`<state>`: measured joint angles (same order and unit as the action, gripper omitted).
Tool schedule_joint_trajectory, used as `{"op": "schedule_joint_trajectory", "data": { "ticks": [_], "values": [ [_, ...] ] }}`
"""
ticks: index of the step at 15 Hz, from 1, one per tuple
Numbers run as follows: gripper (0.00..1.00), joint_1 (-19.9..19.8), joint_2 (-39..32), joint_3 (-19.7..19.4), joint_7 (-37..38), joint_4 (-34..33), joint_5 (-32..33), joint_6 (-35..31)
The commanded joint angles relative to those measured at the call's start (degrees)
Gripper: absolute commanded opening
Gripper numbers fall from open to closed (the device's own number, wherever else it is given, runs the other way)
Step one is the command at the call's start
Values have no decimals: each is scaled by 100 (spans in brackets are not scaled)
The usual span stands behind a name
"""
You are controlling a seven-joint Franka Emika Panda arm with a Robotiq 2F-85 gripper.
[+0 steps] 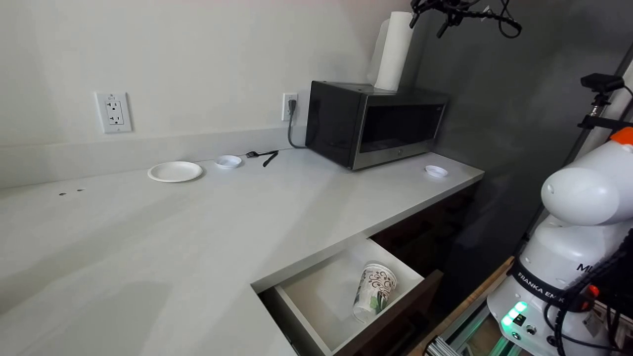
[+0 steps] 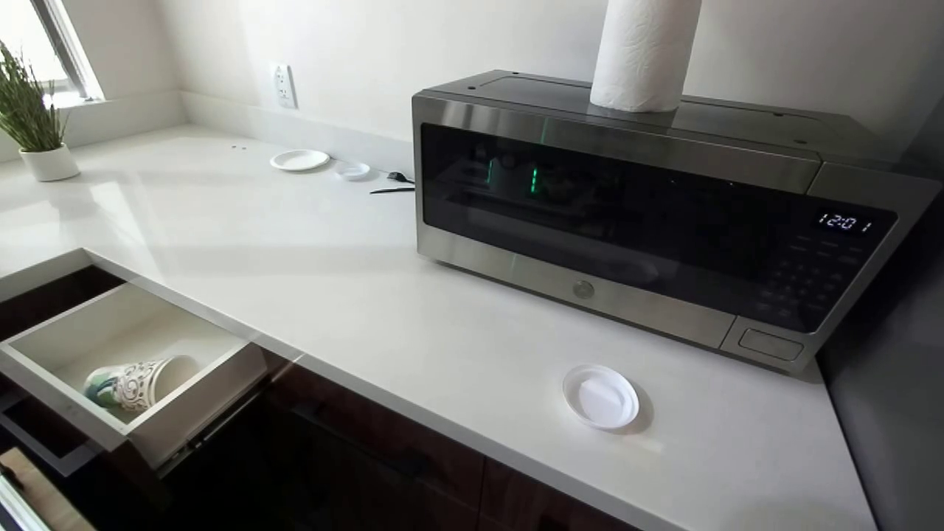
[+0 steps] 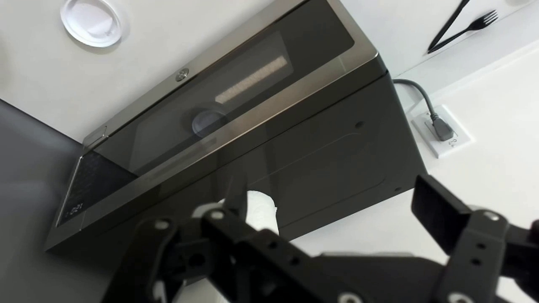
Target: Put the paper towel roll on the counter.
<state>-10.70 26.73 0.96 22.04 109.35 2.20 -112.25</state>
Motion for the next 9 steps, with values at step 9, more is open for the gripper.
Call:
{"op": "schedule_joint_trajectory", "data": {
  "ticks": [9],
  "values": [
    [100, -28, -872, 8, -62, -1212, 485, -125]
  ]
}}
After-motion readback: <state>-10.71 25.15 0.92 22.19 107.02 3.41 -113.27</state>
